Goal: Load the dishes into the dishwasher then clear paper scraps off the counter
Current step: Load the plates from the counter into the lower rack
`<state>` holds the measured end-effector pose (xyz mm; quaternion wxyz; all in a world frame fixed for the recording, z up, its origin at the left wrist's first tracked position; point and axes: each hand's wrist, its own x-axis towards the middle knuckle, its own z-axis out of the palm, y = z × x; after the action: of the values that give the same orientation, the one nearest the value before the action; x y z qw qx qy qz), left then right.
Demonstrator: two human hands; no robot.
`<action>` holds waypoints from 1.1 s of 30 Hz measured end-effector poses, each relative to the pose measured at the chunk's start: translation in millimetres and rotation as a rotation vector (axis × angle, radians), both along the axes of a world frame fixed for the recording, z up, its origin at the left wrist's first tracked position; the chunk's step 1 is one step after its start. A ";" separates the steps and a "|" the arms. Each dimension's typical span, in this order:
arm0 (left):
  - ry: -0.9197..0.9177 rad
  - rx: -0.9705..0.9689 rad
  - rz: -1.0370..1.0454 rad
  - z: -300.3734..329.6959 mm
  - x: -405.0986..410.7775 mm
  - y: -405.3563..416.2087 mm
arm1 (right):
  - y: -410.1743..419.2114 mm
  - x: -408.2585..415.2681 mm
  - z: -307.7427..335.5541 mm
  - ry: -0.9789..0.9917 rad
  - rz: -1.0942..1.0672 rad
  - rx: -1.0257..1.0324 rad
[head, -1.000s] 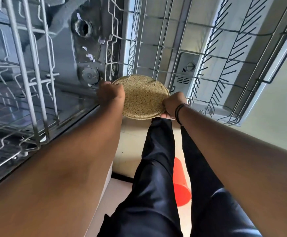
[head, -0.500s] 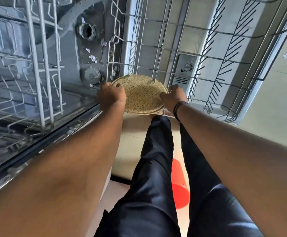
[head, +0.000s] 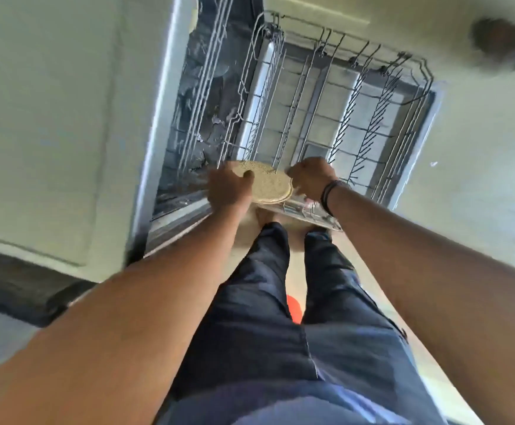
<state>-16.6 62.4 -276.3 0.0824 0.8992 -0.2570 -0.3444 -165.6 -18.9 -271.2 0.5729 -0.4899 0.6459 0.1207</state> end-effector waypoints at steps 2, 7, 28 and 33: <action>0.110 -0.041 -0.007 40.5 -4.4 5.8 | -2.3 3.2 54.8 -0.025 -0.007 -0.034; 0.294 -0.202 -0.005 133.0 -6.9 20.0 | -1.7 18.8 167.4 -0.220 -0.014 -0.178; -0.502 -0.817 1.079 327.7 114.1 238.9 | 169.0 280.8 333.9 -0.871 0.769 -0.640; -0.664 -0.814 1.397 327.9 132.8 375.4 | 291.6 326.2 339.1 -0.967 1.062 -0.591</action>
<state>116.2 437.8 51.6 0.5102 0.8056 0.2390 0.1832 160.6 272.7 68.0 0.5020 -0.8645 0.0083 -0.0254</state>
